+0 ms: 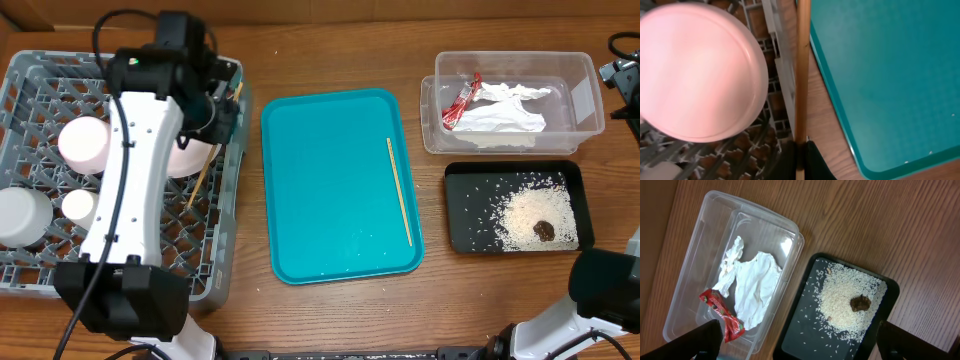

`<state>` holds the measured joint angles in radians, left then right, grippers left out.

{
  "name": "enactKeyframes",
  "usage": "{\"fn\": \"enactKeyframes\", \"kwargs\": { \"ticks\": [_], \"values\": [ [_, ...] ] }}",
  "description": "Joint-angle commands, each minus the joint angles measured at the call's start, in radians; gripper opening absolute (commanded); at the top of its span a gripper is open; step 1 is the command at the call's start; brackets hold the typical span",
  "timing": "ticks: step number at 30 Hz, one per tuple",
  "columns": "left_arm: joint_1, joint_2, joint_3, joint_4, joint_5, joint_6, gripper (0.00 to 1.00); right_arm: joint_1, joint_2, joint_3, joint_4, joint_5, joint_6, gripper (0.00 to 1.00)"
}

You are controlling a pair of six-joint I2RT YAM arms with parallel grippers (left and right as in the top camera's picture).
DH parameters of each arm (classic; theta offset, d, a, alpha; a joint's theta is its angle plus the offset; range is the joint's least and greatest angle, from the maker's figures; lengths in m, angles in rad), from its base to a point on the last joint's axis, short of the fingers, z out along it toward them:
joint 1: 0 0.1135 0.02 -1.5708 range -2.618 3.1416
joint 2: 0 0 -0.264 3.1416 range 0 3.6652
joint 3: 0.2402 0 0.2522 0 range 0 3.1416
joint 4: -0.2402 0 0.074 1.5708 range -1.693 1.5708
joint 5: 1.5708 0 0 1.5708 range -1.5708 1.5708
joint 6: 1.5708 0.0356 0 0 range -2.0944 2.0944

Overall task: Sort waste into correct bins and load items into the dishwasher
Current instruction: 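Carry the chopstick to the rack and stand it in the rack's right side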

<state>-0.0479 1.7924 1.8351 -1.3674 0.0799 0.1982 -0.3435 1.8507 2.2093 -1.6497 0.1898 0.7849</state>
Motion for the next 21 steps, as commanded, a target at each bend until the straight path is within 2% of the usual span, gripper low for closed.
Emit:
{"fn": "enactKeyframes", "kwargs": {
  "ticks": [1,6,9,13,18,20,21],
  "values": [
    [0.050,0.015,-0.069,0.028,0.094,-0.028,0.04,0.001,-0.007,0.021,0.003,0.008,0.000,1.00],
    [0.067,0.015,-0.166,0.091,0.097,-0.139,0.04,0.001,-0.007,0.021,0.003,0.008,0.000,1.00],
    [0.061,0.015,-0.244,0.151,0.088,-0.159,0.04,0.001,-0.007,0.021,0.003,0.008,0.000,1.00],
    [0.061,0.015,-0.335,0.237,0.019,-0.240,0.04,0.001,-0.007,0.021,0.003,0.008,0.000,1.00],
    [0.062,0.015,-0.345,0.270,0.013,-0.230,0.04,0.001,-0.007,0.021,0.003,0.008,-0.001,1.00],
    [0.061,0.015,-0.345,0.280,0.013,-0.197,0.04,0.001,-0.007,0.021,0.003,0.008,0.000,1.00],
    [0.061,0.015,-0.345,0.280,0.013,-0.144,0.04,0.001,-0.007,0.021,0.003,0.008,0.000,1.00]
  ]
}}
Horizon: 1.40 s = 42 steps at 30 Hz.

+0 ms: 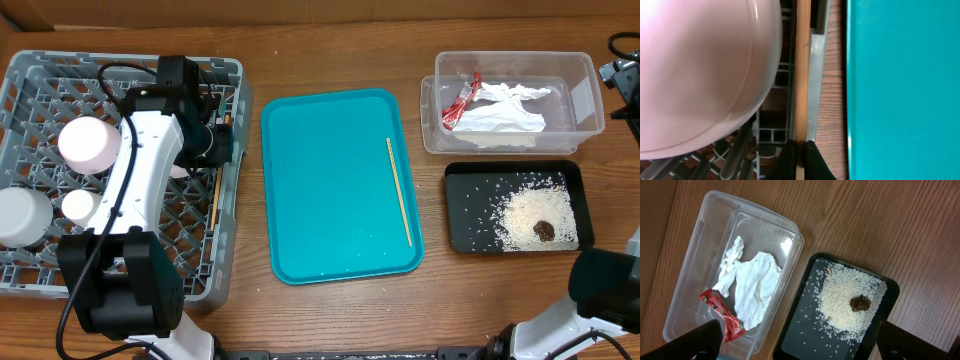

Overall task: Sort waste into correct bins and load items into the dishwasher
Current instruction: 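Carry the chopstick to the rack and stand it in the rack's right side, then reach the left gripper back to the second chopstick and grasp it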

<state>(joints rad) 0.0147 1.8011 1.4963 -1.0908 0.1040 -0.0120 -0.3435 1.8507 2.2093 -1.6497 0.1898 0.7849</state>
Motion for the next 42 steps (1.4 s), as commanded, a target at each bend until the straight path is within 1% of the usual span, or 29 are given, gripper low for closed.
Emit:
{"fn": "enactKeyframes", "kwargs": {
  "ticks": [1,6,8,11,12,19,22,23,24,26,27,28,29,32,33,34,36,37,39,40,41,42],
  "values": [
    [-0.001,0.006,-0.006,0.004,-0.011,0.077,0.04,0.001,-0.007,0.021,0.003,0.008,0.000,1.00],
    [0.000,0.006,-0.006,0.006,-0.010,0.155,0.04,0.001,-0.007,0.021,0.003,0.008,-0.001,1.00],
    [0.000,0.006,-0.007,0.007,-0.011,0.153,0.04,0.001,-0.007,0.021,0.003,0.008,0.000,1.00],
    [0.009,0.006,-0.007,0.016,-0.085,0.082,0.04,0.001,-0.007,0.021,0.003,0.008,0.000,1.00],
    [0.016,0.006,-0.007,0.019,-0.086,0.077,0.04,0.001,-0.007,0.021,0.003,0.008,0.000,1.00],
    [0.031,0.006,-0.007,0.019,-0.023,0.088,0.04,0.001,-0.007,0.021,0.003,0.008,0.000,1.00],
    [0.031,0.006,-0.007,0.019,-0.021,0.087,0.04,0.001,-0.007,0.021,0.003,0.008,0.000,1.00],
    [0.031,0.006,-0.007,0.019,-0.022,0.087,0.10,0.001,-0.007,0.021,0.003,0.008,-0.001,1.00],
    [0.031,0.006,-0.007,0.018,-0.022,0.087,0.23,0.001,-0.007,0.021,0.003,0.008,0.000,1.00],
    [0.031,0.006,-0.007,0.019,-0.022,0.087,0.35,0.001,-0.007,0.021,0.003,0.008,0.000,1.00],
    [0.031,0.006,-0.007,0.019,-0.022,0.087,0.43,0.001,-0.007,0.021,0.003,0.008,0.000,1.00],
    [0.031,0.006,-0.007,0.019,-0.022,0.087,0.47,0.001,-0.007,0.021,0.003,0.008,0.000,1.00],
    [0.031,0.005,-0.006,0.019,-0.022,0.087,0.45,0.001,-0.007,0.021,0.003,0.008,-0.001,1.00],
    [0.031,0.003,0.034,-0.018,0.000,0.074,0.35,0.001,-0.007,0.021,0.003,0.008,0.000,1.00],
    [0.031,0.003,0.078,-0.059,0.042,0.071,0.31,0.001,-0.007,0.021,0.003,0.008,-0.001,1.00],
    [0.031,0.003,0.111,-0.086,0.080,0.071,0.29,0.001,-0.007,0.021,0.003,0.008,0.000,1.00],
    [0.031,0.003,0.214,-0.156,0.198,0.066,0.30,0.001,-0.007,0.021,0.003,0.008,0.000,1.00],
    [0.031,0.003,0.250,-0.172,0.254,0.061,0.33,0.001,-0.007,0.021,0.003,0.008,0.000,1.00],
    [0.031,0.003,0.311,-0.186,0.405,0.032,0.43,0.001,-0.007,0.021,0.003,0.008,-0.001,1.00],
    [0.030,0.003,0.332,-0.195,0.501,0.002,0.73,0.001,-0.007,0.021,0.003,0.008,0.000,1.00],
    [0.030,0.003,0.339,-0.200,0.562,-0.020,0.96,0.001,-0.007,0.021,0.003,0.008,-0.001,1.00],
    [0.029,0.003,0.340,-0.194,0.638,-0.040,0.96,0.001,-0.007,0.021,0.003,0.008,0.000,1.00]
  ]
}}
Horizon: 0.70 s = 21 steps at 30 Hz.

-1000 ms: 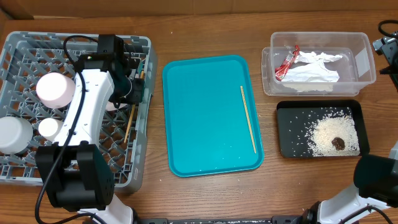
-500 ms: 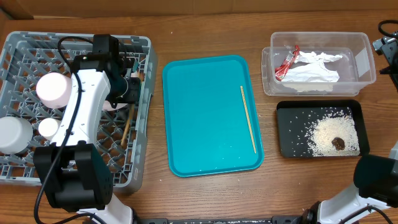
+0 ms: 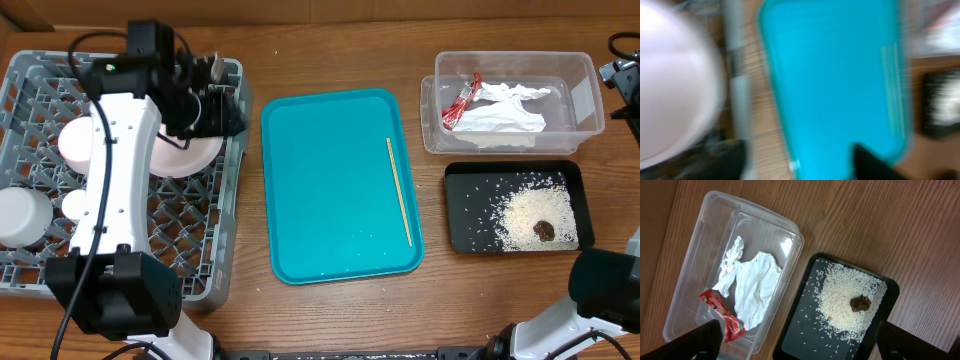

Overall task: Sort waste into correct bins and load items into the dishwasher
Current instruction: 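Reach the left gripper back to the second chopstick and grasp it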

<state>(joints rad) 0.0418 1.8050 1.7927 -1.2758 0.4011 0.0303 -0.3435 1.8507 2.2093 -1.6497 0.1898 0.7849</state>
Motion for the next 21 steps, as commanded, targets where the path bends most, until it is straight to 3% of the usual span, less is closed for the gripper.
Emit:
{"fn": "enactKeyframes", "kwargs": {
  "ticks": [1,3,6,9,11,13,17,21],
  "values": [
    [-0.005,0.001,0.042,0.009,0.436,-0.087,0.86,0.001,-0.007,0.021,0.003,0.008,0.000,1.00],
    [-0.044,0.006,0.040,0.034,0.499,-0.107,0.83,0.001,-0.007,0.021,0.003,0.008,-0.001,1.00],
    [-0.153,0.006,0.039,0.076,0.377,-0.238,0.83,0.001,-0.007,0.021,0.003,0.008,0.000,1.00],
    [-0.351,0.006,0.039,0.116,0.022,-0.494,0.76,0.001,-0.007,0.021,0.003,0.008,-0.001,1.00],
    [-0.574,0.006,0.034,0.126,-0.409,-0.807,0.75,0.001,-0.007,0.021,0.003,0.008,-0.001,1.00],
    [-0.662,0.007,0.029,0.135,-0.547,-0.924,0.75,0.001,-0.007,0.021,0.003,0.008,-0.001,1.00],
    [-0.822,0.041,0.021,0.230,-0.737,-1.008,0.76,0.001,-0.007,0.021,0.003,0.008,0.000,1.00],
    [-0.908,0.124,0.021,0.312,-0.794,-1.016,0.76,0.001,-0.007,0.021,0.003,0.008,0.000,1.00]
  ]
}}
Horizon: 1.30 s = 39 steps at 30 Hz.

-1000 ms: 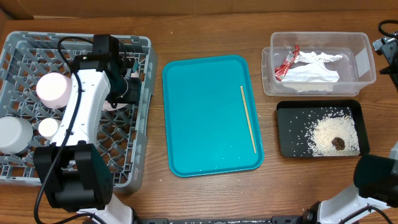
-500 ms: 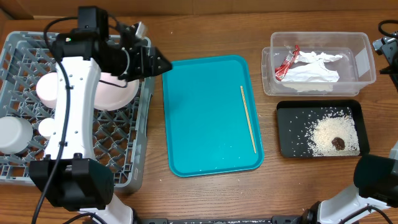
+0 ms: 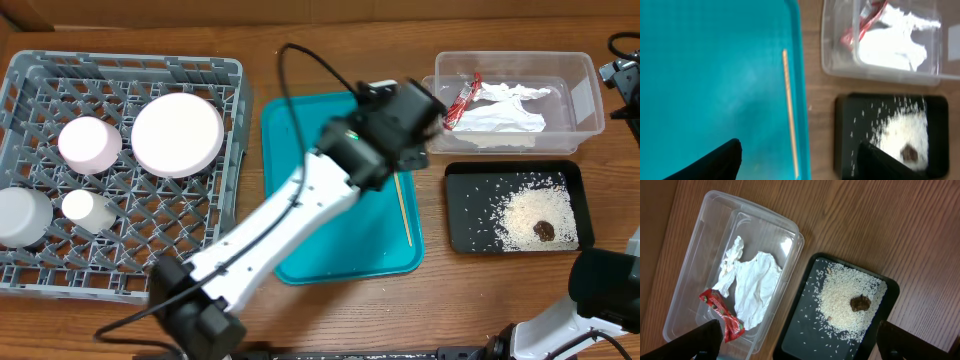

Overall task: Sort waste into correct bins and load items into the dishwasher
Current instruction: 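Reach the left gripper back to the second chopstick and grasp it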

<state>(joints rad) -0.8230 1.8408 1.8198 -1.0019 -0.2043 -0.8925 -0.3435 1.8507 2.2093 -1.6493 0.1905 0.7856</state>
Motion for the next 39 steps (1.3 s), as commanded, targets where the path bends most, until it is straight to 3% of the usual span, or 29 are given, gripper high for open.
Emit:
{"fn": "enactKeyframes", "kwargs": {
  "ticks": [1,10,28,31,34,39],
  "values": [
    [-0.055,0.118,-0.006,0.053,-0.193,-0.093,0.75,0.001,-0.007,0.021,0.003,0.007,-0.002,1.00],
    [-0.060,0.360,-0.006,0.121,-0.216,-0.092,0.70,0.001,-0.007,0.021,0.003,0.007,-0.001,1.00],
    [-0.062,0.520,-0.006,0.163,-0.142,-0.122,0.51,0.001,-0.007,0.021,0.003,0.007,-0.001,1.00],
    [-0.060,0.526,-0.006,0.162,-0.142,-0.122,0.40,0.001,-0.007,0.021,0.003,0.007,-0.002,1.00],
    [-0.059,0.526,-0.006,0.162,-0.143,-0.121,0.04,0.001,-0.007,0.021,0.003,0.007,-0.001,1.00],
    [-0.059,0.523,-0.003,0.161,-0.147,-0.038,0.04,0.001,-0.007,0.021,0.003,0.007,-0.001,1.00]
  ]
}}
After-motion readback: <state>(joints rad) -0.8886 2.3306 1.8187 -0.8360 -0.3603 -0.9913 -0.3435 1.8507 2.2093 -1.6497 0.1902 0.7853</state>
